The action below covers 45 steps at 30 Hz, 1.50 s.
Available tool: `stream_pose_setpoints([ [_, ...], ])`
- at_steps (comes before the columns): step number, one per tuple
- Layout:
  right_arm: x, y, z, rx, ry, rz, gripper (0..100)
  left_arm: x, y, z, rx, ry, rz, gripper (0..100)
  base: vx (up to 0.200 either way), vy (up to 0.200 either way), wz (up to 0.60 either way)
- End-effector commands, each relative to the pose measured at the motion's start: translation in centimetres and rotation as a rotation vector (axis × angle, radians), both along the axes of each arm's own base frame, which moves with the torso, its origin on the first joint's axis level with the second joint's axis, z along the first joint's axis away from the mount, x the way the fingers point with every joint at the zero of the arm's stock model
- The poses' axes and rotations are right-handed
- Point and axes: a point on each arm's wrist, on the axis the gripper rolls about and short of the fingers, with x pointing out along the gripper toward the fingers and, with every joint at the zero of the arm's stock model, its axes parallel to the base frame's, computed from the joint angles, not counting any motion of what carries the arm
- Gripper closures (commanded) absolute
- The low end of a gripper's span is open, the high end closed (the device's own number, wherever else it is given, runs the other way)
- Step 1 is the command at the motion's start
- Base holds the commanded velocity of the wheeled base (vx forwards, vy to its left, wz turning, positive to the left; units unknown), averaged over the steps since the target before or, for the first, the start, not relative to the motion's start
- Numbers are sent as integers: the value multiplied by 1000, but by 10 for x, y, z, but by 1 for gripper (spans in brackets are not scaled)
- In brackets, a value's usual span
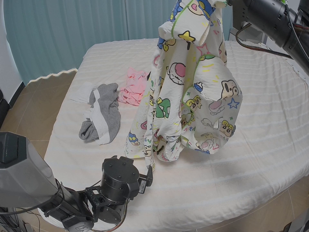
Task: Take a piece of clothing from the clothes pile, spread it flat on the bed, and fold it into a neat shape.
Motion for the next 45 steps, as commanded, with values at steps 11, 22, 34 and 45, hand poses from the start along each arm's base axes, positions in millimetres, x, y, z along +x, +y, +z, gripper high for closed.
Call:
stream_pose_setpoints([
  [11,2,3,-3,-7,7,3,100,11,-32,-6,-98,-8,-37,0,0,0,0],
  [22,1,2,-2,-6,6,3,100,26,-42,-17,-137,-5,1,0,0,0,0],
  [34,0,-1,0,1,0,0,100,49,-37,-27,-109,-22,54,0,0,0,0],
  [45,0,-1,-1,3,5,1,100,54,-42,-33,-139,-23,20,100,0,0,0],
])
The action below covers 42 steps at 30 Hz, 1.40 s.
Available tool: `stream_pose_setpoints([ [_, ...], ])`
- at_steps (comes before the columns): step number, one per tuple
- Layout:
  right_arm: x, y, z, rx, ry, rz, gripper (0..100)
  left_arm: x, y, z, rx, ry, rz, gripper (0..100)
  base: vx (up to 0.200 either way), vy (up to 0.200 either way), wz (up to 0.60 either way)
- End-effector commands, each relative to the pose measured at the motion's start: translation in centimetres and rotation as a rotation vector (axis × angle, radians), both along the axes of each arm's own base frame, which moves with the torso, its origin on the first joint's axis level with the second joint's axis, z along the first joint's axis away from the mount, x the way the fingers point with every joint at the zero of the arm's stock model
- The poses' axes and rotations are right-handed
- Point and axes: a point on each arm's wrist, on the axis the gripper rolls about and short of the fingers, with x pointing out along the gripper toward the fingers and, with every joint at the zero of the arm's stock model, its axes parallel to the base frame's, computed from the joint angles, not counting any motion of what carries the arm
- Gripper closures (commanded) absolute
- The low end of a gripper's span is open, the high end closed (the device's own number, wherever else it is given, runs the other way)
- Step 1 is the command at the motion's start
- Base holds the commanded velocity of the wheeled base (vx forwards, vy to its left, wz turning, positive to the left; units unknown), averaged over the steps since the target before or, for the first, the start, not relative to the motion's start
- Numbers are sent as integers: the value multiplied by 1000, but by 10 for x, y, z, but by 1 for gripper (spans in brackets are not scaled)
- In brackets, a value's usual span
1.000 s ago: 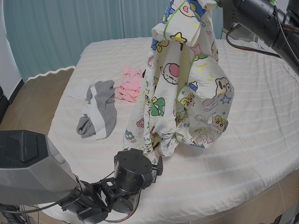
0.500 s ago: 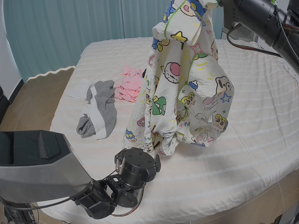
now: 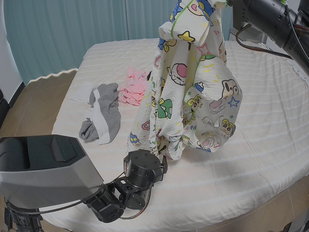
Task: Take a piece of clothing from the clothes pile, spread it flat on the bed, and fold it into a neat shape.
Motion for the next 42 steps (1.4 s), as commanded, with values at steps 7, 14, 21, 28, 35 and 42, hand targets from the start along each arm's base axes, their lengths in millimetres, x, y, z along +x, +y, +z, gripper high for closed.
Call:
stream_pose_setpoints([
  [7,4,-13,-2,6,17,-35,100,-1,3,4,-58,-52,0,100,0,0,0],
  [14,9,-36,-8,-10,29,-103,100,-22,26,11,-67,-67,-2,100,0,0,0],
  [21,8,-70,-29,-52,72,-198,100,-44,59,66,-208,-203,16,100,0,0,0],
  [28,6,-111,-59,-123,127,-298,100,-49,99,137,-320,-410,85,100,0,0,0],
  [35,2,-147,-63,-162,97,-397,100,-43,132,229,-335,-689,178,100,0,0,0],
  [42,-33,-155,-18,-95,-82,-377,100,-61,144,309,-369,-764,157,100,0,0,0],
])
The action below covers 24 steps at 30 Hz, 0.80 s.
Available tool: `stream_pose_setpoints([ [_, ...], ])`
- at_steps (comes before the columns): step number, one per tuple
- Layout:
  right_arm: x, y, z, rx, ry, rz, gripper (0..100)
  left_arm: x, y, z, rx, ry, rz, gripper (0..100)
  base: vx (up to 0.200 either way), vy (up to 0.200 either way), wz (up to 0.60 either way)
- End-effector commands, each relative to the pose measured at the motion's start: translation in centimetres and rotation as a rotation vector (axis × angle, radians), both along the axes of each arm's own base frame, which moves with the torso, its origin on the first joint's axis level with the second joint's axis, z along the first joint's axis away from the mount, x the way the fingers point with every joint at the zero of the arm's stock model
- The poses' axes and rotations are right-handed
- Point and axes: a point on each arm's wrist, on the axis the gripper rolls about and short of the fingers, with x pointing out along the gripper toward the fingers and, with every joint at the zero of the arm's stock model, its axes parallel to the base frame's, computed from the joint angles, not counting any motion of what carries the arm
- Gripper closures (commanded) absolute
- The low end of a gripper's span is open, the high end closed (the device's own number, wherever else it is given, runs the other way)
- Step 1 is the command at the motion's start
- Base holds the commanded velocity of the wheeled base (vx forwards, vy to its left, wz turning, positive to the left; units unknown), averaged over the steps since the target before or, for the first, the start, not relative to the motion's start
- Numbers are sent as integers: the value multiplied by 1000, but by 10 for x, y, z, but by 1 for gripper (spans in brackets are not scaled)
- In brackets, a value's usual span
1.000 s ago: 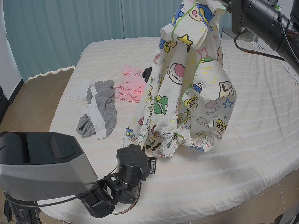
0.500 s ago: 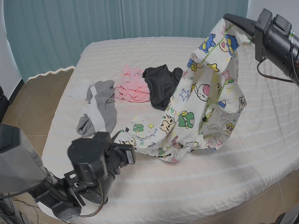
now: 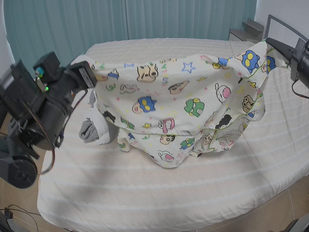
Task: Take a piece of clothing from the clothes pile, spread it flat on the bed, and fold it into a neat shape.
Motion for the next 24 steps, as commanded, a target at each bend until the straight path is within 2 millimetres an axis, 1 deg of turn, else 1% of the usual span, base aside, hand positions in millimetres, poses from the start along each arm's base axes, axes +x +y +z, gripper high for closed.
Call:
stream_pose_setpoints([
  [1,-43,-18,48,32,-209,3,100,-32,33,101,-73,-190,17,100,0,0,0],
  [2,-45,-19,51,34,-220,5,100,-33,34,103,-74,-194,14,100,0,0,0],
  [3,-56,-20,65,44,-280,24,100,-38,37,116,-81,-221,2,100,0,0,0],
  [4,-57,-20,66,45,-284,26,100,-39,37,118,-83,-226,1,100,0,0,0],
  [6,-73,-24,86,66,-365,37,100,-53,46,139,-101,-302,-9,100,0,0,0],
  [7,-75,-25,88,69,-376,37,100,-56,48,142,-105,-312,-8,100,0,0,0],
  [8,-80,-26,89,72,-384,43,100,-63,53,145,-110,-330,-5,100,0,0,0],
  [9,-80,-25,85,67,-370,52,100,-69,56,146,-112,-332,-7,100,0,0,0],
  [10,-80,-25,84,66,-364,54,100,-70,57,145,-111,-333,-6,100,0,0,0],
  [11,-72,-21,66,43,-291,65,100,-72,58,135,-96,-305,-9,100,0,0,0],
  [12,-71,-21,64,41,-286,68,100,-72,58,133,-93,-301,-9,100,0,0,0],
  [13,-63,-18,49,21,-226,69,100,-71,58,114,-56,-246,-11,100,0,0,0],
  [15,-58,-16,37,13,-184,74,100,-72,58,94,-22,-195,-15,100,0,0,0],
  [17,-56,-15,33,11,-167,77,100,-72,58,83,-3,-163,-16,100,0,0,0],
  [22,-52,-7,29,11,-141,111,100,-72,58,72,12,-130,-20,100,0,0,0],
  [24,-52,-6,29,9,-140,117,100,-71,57,68,21,-118,-19,100,0,0,0],
])
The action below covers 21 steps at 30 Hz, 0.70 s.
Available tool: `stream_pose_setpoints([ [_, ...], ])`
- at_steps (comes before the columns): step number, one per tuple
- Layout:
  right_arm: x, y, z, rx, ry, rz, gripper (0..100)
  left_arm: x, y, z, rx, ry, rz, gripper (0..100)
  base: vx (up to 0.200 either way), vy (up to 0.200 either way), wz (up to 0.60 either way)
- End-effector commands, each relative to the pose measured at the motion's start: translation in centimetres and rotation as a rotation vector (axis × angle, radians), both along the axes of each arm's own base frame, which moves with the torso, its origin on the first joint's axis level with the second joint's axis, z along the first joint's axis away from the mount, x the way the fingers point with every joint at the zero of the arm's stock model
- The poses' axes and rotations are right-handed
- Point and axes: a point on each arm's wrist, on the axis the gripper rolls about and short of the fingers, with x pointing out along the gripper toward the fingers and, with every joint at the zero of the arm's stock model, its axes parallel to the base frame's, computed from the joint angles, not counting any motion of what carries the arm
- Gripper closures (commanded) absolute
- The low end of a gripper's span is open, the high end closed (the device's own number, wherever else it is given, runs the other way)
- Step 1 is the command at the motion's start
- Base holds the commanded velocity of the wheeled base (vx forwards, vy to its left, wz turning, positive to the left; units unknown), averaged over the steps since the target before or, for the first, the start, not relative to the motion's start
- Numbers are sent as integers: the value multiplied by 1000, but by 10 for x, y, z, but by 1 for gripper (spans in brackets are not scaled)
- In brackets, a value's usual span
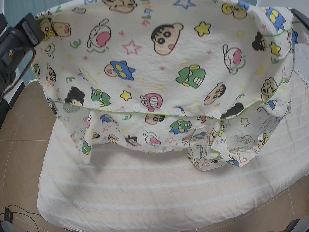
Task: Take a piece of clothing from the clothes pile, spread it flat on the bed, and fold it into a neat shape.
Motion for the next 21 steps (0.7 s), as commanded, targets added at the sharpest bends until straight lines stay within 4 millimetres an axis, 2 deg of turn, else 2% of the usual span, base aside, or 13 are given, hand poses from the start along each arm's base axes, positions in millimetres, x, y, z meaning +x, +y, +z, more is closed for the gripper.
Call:
stream_pose_setpoints([
  [1,6,8,-17,-24,63,36,100,-9,6,-20,31,46,-1,100,0,0,0],
  [6,7,9,-23,-30,85,40,100,-10,7,-31,51,77,-1,100,0,0,0],
  [12,8,9,-29,-38,103,43,100,-13,9,-35,53,82,-1,100,-200,0,0],
  [21,-1,7,-24,-26,75,51,100,-16,11,-39,54,92,-2,100,-200,0,0],
])
